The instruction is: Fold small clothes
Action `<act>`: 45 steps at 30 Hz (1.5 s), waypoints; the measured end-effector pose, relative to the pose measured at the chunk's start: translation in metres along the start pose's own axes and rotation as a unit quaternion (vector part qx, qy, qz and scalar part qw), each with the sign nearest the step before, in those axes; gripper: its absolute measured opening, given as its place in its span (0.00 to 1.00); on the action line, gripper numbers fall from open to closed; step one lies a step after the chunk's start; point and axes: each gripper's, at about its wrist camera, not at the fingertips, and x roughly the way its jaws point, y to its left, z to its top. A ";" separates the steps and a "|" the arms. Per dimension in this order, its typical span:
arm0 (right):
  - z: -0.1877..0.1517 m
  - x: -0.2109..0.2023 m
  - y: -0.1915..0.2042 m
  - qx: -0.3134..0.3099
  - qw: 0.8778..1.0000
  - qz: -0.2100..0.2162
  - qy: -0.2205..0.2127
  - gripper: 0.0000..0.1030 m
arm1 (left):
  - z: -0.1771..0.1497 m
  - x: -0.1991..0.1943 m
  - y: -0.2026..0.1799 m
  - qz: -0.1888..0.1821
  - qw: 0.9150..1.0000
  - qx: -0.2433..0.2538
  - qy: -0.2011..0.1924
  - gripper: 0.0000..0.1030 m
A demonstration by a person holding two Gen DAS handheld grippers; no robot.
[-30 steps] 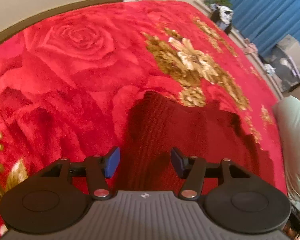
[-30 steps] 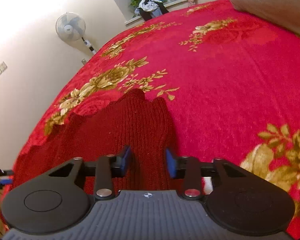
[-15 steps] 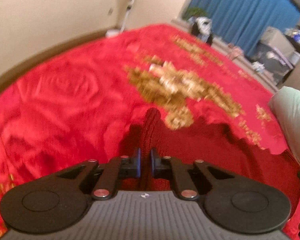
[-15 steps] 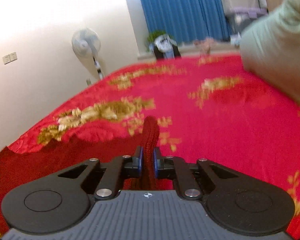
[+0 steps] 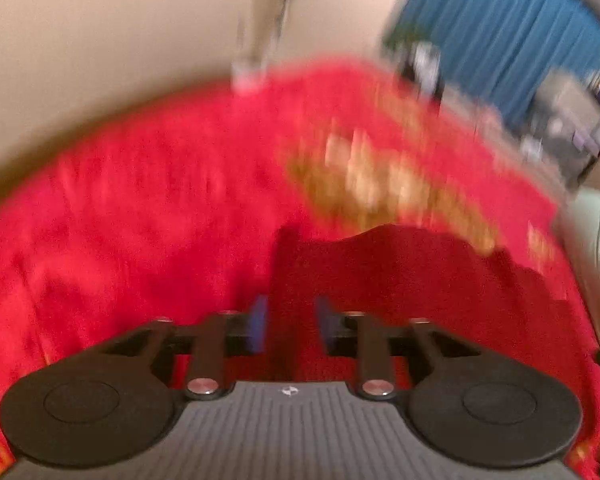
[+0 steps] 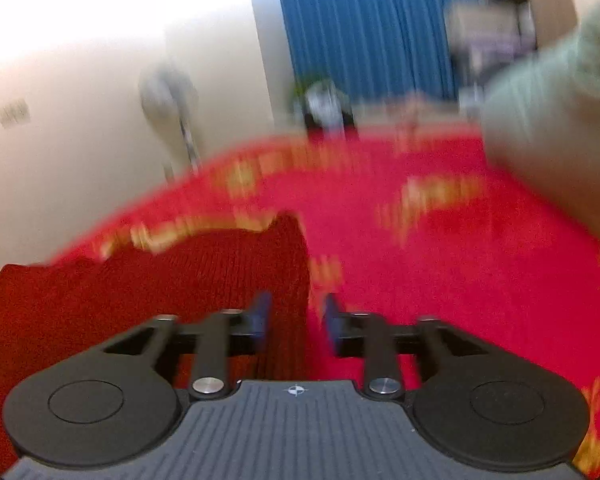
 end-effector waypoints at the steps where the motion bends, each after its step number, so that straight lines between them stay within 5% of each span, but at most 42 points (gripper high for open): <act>1: -0.005 0.007 -0.006 0.010 1.000 -0.002 0.027 0.44 | -0.004 0.004 0.003 0.001 1.000 -0.005 0.023 0.46; 3: -0.010 0.016 -0.015 0.031 0.996 0.005 0.081 0.44 | -0.014 0.011 0.008 -0.004 0.997 -0.008 0.075 0.49; 8: -0.015 0.012 -0.017 0.059 0.991 0.028 0.120 0.47 | -0.038 0.012 0.018 -0.020 0.990 -0.009 0.140 0.59; 18: -0.047 -0.024 -0.042 0.185 0.962 0.048 0.193 0.53 | -0.081 -0.018 0.041 -0.060 0.978 -0.094 0.174 0.59; 21: -0.056 -0.028 -0.036 0.189 0.957 0.068 0.210 0.53 | -0.092 -0.023 0.038 -0.058 0.981 -0.094 0.160 0.57; 23: -0.060 -0.028 -0.030 0.183 0.958 0.063 0.211 0.40 | -0.094 -0.026 0.036 -0.069 0.982 -0.096 0.147 0.24; 25: -0.059 -0.032 -0.023 0.164 0.965 0.050 0.200 0.23 | -0.097 -0.039 0.031 -0.071 0.987 -0.082 0.119 0.14; 27: -0.051 -0.043 -0.021 0.173 0.967 0.052 0.181 0.14 | -0.096 -0.057 0.027 -0.075 0.991 -0.066 0.090 0.13; 33: -0.018 -0.110 -0.013 0.198 0.970 0.079 0.121 0.11 | -0.097 -0.130 0.036 -0.104 0.992 -0.064 0.023 0.12; 37: -0.021 -0.158 -0.005 0.172 0.974 0.076 0.125 0.11 | -0.113 -0.158 0.039 -0.107 0.993 -0.036 0.034 0.13; 41: -0.052 -0.155 -0.007 0.161 0.967 0.004 0.198 0.15 | -0.133 -0.150 0.048 -0.053 0.997 -0.009 0.049 0.22; 43: -0.061 -0.161 -0.008 0.137 0.973 -0.070 0.172 0.16 | -0.133 -0.154 0.047 -0.047 0.998 -0.018 0.029 0.27; 45: -0.058 -0.169 -0.002 0.135 0.981 -0.058 0.124 0.17 | -0.134 -0.155 0.036 -0.053 0.999 -0.004 0.003 0.27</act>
